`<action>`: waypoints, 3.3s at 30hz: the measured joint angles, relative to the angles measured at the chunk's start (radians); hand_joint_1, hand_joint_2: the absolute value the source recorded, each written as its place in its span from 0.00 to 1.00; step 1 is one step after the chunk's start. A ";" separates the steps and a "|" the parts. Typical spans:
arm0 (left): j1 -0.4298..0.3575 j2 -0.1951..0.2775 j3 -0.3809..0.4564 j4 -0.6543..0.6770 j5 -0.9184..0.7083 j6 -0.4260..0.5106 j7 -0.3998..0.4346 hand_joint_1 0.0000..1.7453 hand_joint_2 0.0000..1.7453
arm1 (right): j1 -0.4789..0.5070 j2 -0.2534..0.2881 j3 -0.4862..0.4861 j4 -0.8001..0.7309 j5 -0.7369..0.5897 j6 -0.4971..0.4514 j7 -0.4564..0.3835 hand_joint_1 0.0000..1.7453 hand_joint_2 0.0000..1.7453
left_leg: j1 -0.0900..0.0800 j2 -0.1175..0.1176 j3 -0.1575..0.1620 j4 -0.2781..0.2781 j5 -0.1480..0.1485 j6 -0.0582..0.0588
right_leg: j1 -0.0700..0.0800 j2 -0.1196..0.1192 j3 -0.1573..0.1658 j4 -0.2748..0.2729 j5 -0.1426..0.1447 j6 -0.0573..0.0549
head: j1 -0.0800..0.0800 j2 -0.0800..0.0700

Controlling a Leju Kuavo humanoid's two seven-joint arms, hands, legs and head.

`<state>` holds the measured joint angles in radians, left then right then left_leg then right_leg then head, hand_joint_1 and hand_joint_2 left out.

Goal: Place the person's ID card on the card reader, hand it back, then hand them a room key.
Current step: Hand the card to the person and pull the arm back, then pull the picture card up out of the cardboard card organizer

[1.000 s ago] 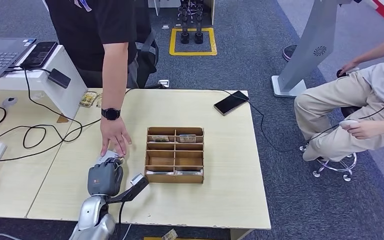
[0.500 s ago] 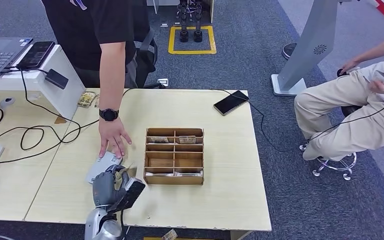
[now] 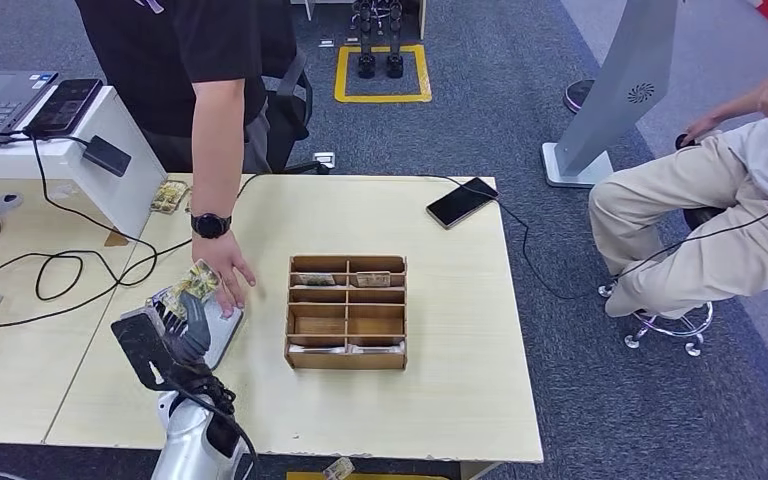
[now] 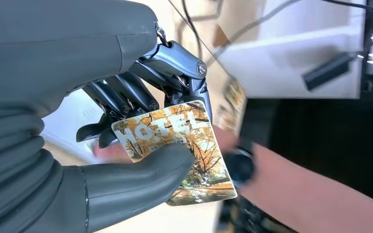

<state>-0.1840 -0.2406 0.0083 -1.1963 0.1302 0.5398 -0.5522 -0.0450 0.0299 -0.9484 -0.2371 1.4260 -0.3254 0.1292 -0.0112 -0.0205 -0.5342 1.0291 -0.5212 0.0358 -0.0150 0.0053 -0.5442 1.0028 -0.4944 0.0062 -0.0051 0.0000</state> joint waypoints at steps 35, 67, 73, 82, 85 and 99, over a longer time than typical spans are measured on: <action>-0.367 0.098 -0.160 0.074 0.084 0.041 0.190 0.00 1.00 | -0.048 0.010 0.018 0.001 0.057 0.026 0.036 0.00 1.00 | 0.000 0.001 -0.002 0.001 0.001 0.000 | 0.000 0.001 -0.002 0.000 0.002 -0.001 | 0.000 0.000; 0.101 0.188 -0.387 -0.477 -0.170 -0.384 -0.106 0.00 1.00 | -0.008 0.006 0.016 0.001 0.014 0.044 -0.024 0.00 1.00 | 0.000 0.004 -0.004 0.001 -0.001 0.001 | 0.000 0.005 -0.004 0.000 0.001 0.000 | 0.000 0.000; 0.116 0.198 -0.408 -0.508 -0.160 -0.443 -0.113 0.00 1.00 | -0.007 0.005 0.016 0.001 0.015 0.045 -0.030 0.00 1.00 | 0.000 0.004 -0.003 0.001 -0.001 0.001 | 0.000 0.005 -0.004 0.000 0.001 0.000 | 0.000 0.000; 0.118 0.266 -0.521 -0.510 -0.477 -0.465 -0.018 0.00 1.00 | -0.007 0.000 0.011 0.001 0.029 0.060 -0.034 0.00 1.00 | 0.000 0.004 -0.004 0.001 -0.001 0.001 | 0.000 0.005 -0.005 0.000 0.001 0.000 | 0.000 0.000; 0.075 0.320 -0.565 -0.449 -0.583 -0.472 0.032 0.00 1.00 | -0.009 -0.005 0.009 0.001 0.037 0.060 -0.035 0.00 1.00 | 0.000 0.005 -0.003 0.001 -0.001 0.001 | 0.000 0.004 -0.004 0.000 0.001 -0.001 | 0.000 0.000; -0.021 0.463 -0.700 -0.288 -0.800 -0.500 0.163 0.00 1.00 | -0.019 -0.012 0.009 0.001 0.060 0.063 -0.021 0.00 1.00 | 0.000 0.008 -0.003 0.001 -0.001 0.001 | 0.000 0.008 -0.005 0.000 0.002 -0.001 | -0.001 0.000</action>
<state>-0.2053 0.2226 -0.6916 -1.4845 -0.6701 0.0401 -0.3896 -0.0635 0.0183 -0.9396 -0.2365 1.4857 -0.2628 0.1080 -0.0107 -0.0125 -0.5376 1.0299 -0.5223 0.0364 -0.0147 0.0129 -0.5493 1.0032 -0.4928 0.0049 -0.0062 0.0000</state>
